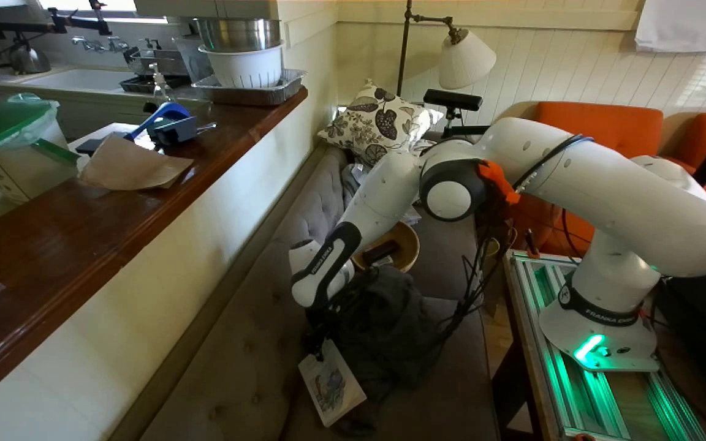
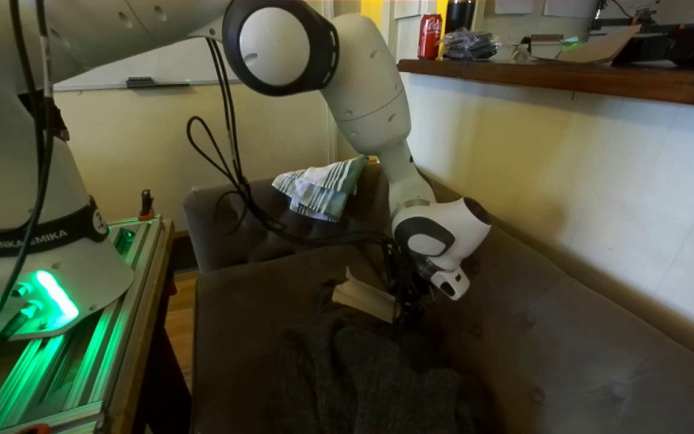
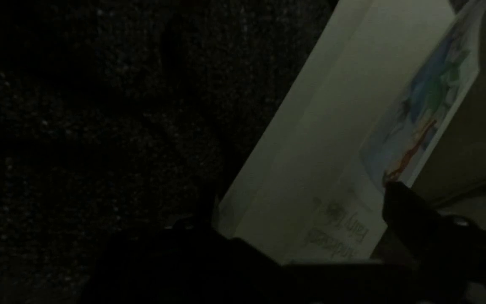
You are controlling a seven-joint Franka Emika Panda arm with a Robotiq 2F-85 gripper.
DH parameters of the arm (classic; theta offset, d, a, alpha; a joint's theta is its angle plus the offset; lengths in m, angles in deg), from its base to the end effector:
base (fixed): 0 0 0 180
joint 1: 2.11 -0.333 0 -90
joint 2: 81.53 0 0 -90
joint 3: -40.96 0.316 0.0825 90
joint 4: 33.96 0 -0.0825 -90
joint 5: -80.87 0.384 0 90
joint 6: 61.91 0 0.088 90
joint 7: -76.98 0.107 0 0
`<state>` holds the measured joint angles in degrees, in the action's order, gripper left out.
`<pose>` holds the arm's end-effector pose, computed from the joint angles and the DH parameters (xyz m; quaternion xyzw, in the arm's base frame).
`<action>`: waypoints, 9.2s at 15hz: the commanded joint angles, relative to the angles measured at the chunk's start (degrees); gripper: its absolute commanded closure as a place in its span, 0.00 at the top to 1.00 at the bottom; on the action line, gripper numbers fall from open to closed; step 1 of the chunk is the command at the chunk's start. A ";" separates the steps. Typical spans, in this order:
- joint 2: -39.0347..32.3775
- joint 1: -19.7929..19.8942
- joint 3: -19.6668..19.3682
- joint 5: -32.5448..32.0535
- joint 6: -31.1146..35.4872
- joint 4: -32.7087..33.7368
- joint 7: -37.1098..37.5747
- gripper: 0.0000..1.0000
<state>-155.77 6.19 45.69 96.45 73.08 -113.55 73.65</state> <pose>0.6195 -0.0381 -0.0961 -0.9697 0.1349 0.1547 0.1322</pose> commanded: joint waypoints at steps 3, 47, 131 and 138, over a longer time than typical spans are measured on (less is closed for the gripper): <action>7.11 -0.13 -1.71 4.31 22.74 -19.15 7.96 1.00; 19.98 3.07 9.60 3.50 28.10 -38.80 5.95 1.00; 51.16 47.81 37.60 -28.02 73.79 -67.83 25.28 0.07; 48.15 75.85 64.74 -42.39 70.68 -66.87 34.24 0.07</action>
<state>-105.20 71.14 101.65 61.15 142.47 -179.92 103.19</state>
